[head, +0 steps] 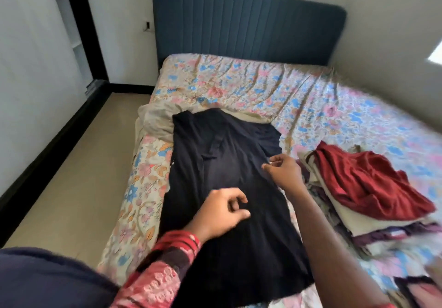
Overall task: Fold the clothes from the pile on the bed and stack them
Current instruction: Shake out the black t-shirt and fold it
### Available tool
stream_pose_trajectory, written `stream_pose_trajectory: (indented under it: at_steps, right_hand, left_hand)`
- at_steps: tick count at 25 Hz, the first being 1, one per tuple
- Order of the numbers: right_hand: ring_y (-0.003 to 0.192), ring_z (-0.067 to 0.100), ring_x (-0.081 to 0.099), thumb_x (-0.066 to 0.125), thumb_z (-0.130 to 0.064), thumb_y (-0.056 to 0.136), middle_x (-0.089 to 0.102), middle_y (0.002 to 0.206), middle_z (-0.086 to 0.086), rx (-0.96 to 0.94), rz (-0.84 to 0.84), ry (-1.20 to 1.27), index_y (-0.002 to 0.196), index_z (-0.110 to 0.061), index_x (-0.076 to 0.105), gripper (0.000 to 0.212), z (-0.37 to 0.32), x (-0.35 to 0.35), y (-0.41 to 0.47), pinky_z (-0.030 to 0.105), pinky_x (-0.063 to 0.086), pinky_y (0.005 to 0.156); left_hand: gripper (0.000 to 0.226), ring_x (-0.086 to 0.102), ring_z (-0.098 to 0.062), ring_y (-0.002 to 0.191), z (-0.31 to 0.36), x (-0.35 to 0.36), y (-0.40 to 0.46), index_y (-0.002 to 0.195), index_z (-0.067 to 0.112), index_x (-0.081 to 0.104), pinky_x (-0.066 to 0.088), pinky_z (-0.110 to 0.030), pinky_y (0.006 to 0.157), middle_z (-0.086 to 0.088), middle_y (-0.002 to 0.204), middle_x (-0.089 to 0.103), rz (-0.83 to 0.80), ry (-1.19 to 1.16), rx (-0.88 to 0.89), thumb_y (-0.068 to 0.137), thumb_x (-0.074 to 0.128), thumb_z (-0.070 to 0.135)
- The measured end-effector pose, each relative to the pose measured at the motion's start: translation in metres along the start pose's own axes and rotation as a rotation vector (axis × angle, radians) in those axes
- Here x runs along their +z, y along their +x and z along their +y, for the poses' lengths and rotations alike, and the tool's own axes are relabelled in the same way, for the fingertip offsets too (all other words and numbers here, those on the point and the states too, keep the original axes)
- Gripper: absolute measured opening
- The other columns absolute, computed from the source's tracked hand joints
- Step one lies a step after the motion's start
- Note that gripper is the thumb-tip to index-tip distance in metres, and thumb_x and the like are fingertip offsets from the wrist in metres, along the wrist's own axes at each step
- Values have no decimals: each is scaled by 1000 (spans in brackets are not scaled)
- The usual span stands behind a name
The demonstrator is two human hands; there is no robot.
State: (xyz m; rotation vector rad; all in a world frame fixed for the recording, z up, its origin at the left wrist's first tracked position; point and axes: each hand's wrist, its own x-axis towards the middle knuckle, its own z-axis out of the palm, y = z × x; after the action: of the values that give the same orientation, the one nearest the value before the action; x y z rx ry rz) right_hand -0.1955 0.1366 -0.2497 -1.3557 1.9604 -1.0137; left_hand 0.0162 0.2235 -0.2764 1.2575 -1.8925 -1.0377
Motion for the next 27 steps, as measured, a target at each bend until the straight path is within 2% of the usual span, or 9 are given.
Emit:
stream_pose_trajectory:
  at_steps: [3,6,9,12,14,18,22,24,27]
  right_hand:
    - [111,27,60,72,-16,89,61,123,10,26,38,30,135,-5,55,50,-15,-20,65,35,48,88]
    - [112,30,57,63,-15,95,57,127,15,83,13,-4,141,0,46,51,-21,-19,117,34,44,84]
    - [115,32,59,61,-23,101,57,133,18,170,-71,8,141,4,47,50,-15,-7,144,34,52,79]
    - [102,30,68,73,-29,94,66,127,17,257,-89,92,131,1,55,51,-1,0,163,37,61,70]
    - [86,26,70,79,-22,90,70,114,17,326,-146,208,121,0,60,42,3,0,171,30,59,54]
    - [88,26,73,84,-15,85,74,103,14,351,-115,285,109,2,68,34,5,4,175,39,63,75]
    - [88,35,75,77,-18,88,76,92,16,197,70,221,85,-10,75,8,6,8,170,53,64,76]
    - [91,30,74,71,-19,93,75,100,9,107,134,245,101,-14,76,11,-13,7,163,49,64,77]
    - [98,25,70,64,-18,94,72,113,7,-112,201,27,125,-14,71,32,-71,15,152,43,60,86]
  left_hand:
    - [32,55,-1,90,19,46,39,121,40,66,49,-28,86,15,98,52,-47,182,173,91,64,29]
    - [60,44,-15,115,30,72,61,143,43,52,41,-33,95,6,126,41,-150,463,300,96,50,5]
    - [69,41,-22,122,24,83,64,150,46,39,42,-40,95,0,146,31,-212,615,352,95,48,4]
    - [68,43,-24,118,18,84,66,150,47,35,44,-41,92,-3,143,34,-237,693,357,97,46,8]
    - [63,43,-21,113,20,89,71,148,46,38,45,-41,91,-2,133,36,-255,687,339,96,46,12]
    - [43,48,-18,97,19,94,74,131,33,59,42,-35,78,4,108,41,-162,566,345,94,54,10]
    - [32,56,-16,91,11,86,71,120,28,65,51,-35,77,5,107,51,-90,433,355,95,56,10]
    - [31,54,-13,88,12,81,68,116,26,63,51,-32,72,6,109,48,-65,365,367,93,55,6]
    - [29,47,-9,79,16,67,59,104,26,56,47,-30,63,8,106,43,-29,309,377,88,56,2]
